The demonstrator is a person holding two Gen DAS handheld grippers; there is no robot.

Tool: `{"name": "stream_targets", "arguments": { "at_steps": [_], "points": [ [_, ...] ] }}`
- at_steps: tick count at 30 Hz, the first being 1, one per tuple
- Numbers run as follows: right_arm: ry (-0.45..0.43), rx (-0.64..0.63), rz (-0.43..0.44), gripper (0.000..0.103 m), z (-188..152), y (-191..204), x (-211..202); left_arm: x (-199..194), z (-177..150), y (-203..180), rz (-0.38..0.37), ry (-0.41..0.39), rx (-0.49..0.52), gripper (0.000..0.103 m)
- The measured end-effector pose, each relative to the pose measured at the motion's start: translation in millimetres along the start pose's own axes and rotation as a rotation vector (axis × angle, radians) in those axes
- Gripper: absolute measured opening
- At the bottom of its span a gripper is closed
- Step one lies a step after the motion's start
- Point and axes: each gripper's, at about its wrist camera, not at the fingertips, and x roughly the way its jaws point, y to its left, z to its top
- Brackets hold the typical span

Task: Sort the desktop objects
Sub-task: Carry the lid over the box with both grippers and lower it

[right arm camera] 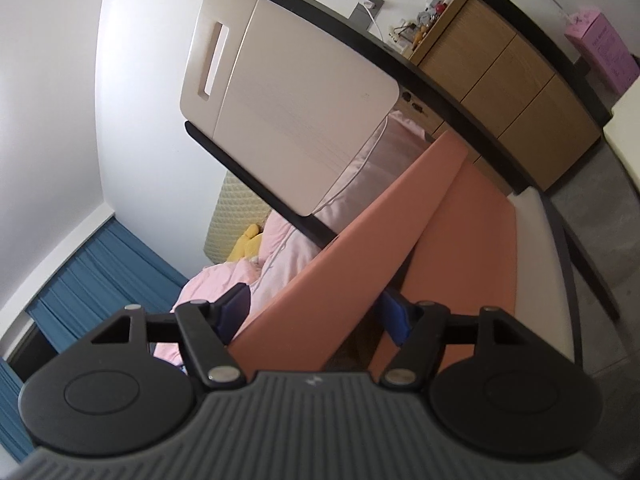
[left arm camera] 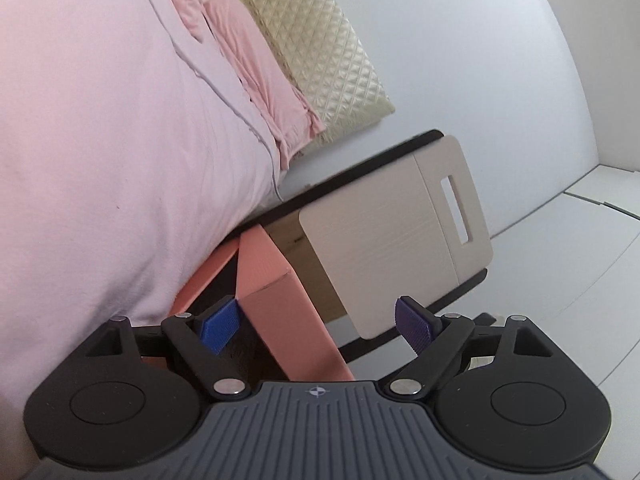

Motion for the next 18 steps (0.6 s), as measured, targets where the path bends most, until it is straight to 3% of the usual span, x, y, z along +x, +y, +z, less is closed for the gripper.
{"name": "stream_targets", "arguments": {
  "at_steps": [3, 6, 11, 15, 18],
  "points": [
    [0.005, 0.013, 0.007, 0.072, 0.7, 0.7, -6.8, 2.6, 2.8, 2.8, -0.018, 0.015, -0.020, 0.088],
    [-0.021, 0.012, -0.028, 0.095, 5.2, 2.0, -21.1, 3.8, 2.3, 3.4, -0.004, 0.012, -0.008, 0.088],
    [-0.061, -0.035, -0.010, 0.095, 8.8, 11.2, -44.1, 4.8, -5.6, -3.5, 0.024, -0.004, 0.085, 0.088],
    [-0.074, -0.236, -0.062, 0.094, -9.4, 41.9, -48.5, 9.3, -10.2, -9.0, 0.042, -0.010, 0.132, 0.088],
    [-0.101, -0.479, -0.110, 0.094, -32.9, 73.7, -49.2, 13.2, -11.9, -10.8, 0.048, -0.015, 0.153, 0.088]
  ]
}}
